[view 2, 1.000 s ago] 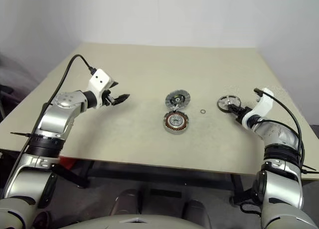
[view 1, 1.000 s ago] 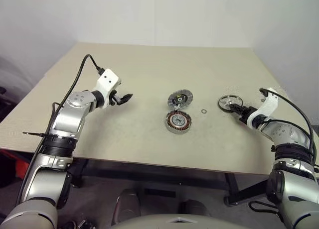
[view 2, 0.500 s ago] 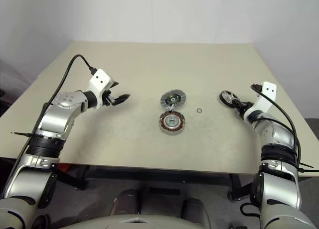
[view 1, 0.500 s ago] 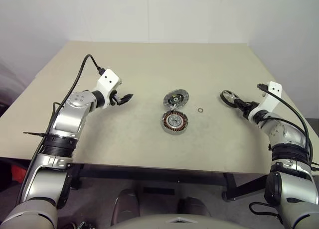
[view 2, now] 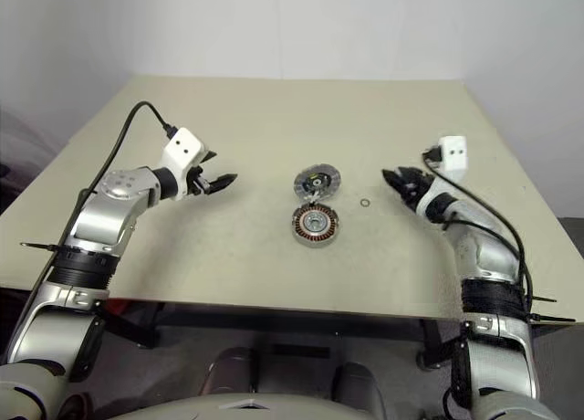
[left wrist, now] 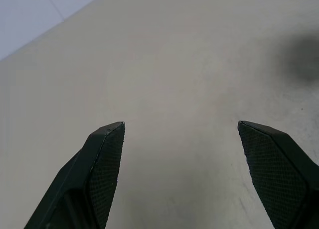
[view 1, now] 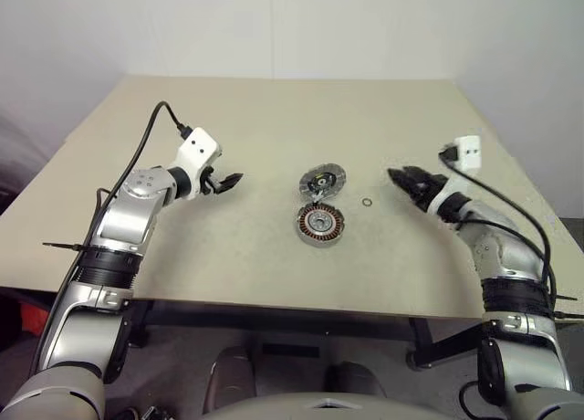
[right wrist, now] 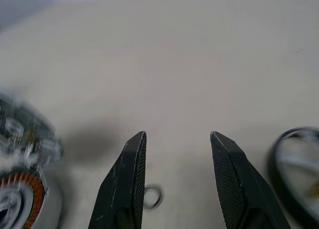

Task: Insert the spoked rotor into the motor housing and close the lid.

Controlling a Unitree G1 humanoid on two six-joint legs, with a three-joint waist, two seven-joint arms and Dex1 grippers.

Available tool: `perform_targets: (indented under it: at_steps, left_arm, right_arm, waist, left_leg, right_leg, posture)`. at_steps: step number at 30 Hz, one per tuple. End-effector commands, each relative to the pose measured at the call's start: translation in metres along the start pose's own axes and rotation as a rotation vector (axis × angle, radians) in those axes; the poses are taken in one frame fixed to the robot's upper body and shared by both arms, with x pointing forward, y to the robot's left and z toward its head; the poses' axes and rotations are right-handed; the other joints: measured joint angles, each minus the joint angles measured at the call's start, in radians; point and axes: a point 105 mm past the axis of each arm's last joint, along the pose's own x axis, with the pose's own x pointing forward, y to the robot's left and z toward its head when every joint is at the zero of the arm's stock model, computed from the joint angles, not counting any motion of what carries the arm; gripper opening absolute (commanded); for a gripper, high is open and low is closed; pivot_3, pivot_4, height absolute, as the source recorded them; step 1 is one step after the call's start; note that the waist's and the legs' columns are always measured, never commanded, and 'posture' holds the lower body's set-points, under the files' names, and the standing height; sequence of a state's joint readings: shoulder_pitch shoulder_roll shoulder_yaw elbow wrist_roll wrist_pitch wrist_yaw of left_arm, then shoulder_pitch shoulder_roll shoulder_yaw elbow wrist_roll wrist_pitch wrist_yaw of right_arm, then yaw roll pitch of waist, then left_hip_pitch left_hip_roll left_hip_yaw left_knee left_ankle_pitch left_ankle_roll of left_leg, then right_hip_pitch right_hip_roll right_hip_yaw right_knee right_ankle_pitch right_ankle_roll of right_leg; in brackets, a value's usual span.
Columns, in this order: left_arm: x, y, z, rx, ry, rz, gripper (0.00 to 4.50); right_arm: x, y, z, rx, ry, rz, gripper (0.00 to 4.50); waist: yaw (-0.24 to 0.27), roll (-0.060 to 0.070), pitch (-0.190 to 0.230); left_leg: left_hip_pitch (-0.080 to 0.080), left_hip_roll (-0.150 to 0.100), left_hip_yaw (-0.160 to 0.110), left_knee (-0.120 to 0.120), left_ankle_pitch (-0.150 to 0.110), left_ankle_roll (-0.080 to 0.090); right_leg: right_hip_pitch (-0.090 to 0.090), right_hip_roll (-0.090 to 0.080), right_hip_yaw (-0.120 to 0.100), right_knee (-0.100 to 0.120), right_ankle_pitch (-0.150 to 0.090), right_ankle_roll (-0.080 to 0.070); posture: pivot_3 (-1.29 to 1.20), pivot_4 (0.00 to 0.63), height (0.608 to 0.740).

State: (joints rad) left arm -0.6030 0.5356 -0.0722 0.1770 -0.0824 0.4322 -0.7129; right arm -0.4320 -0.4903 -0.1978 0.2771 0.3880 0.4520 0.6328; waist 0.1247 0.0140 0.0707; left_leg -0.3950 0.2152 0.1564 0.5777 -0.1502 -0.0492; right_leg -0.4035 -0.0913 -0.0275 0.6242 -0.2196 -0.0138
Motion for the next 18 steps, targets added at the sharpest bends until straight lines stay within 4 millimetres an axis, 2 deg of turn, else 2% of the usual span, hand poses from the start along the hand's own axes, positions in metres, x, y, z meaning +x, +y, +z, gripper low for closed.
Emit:
perform_targets:
  at_steps: [1, 3, 8, 18]
  left_arm:
    - [-0.003, 0.009, 0.014, 0.047, -0.037, 0.026, 3.82]
    - [-0.003, 0.009, 0.014, 0.048, -0.035, 0.028, 3.82]
    - [-0.004, 0.010, 0.013, 0.048, -0.032, 0.030, 3.82]
    - [-0.003, 0.009, 0.014, 0.048, -0.035, 0.030, 3.82]
  right_arm:
    - [0.002, 0.006, 0.008, -0.168, 0.007, 0.032, 2.29]
    - [0.003, 0.006, 0.002, -0.263, 0.042, 0.040, 2.29]
    - [0.007, 0.013, 0.002, -0.335, 0.065, 0.100, 2.29]
    - [0.021, 0.019, -0.018, -0.326, 0.137, 0.140, 2.29]
  waist:
    - [0.000, 0.000, 0.000]
    - [0.000, 0.000, 0.000]
    - [0.000, 0.000, 0.000]
    - [-0.001, 0.000, 0.000]
  left_leg:
    - [0.000, 0.000, 0.000, 0.000, 0.000, 0.000]
    - [0.000, 0.000, 0.000, 0.000, 0.000, 0.000]
    - [0.000, 0.000, 0.000, 0.000, 0.000, 0.000]
    - [0.000, 0.000, 0.000, 0.001, -0.001, 0.002]
  right_leg:
    - [0.000, 0.000, 0.000, 0.000, 0.000, 0.000]
    - [0.000, 0.000, 0.000, 0.000, 0.000, 0.000]
    - [0.000, 0.000, 0.000, 0.000, 0.000, 0.000]
    - [0.001, 0.000, 0.000, 0.001, 0.000, 0.000]
  posture:
    - [0.00, 0.000, 0.740]
    - [0.00, 0.000, 0.740]
    - [0.00, 0.000, 0.740]
    - [0.00, 0.000, 0.740]
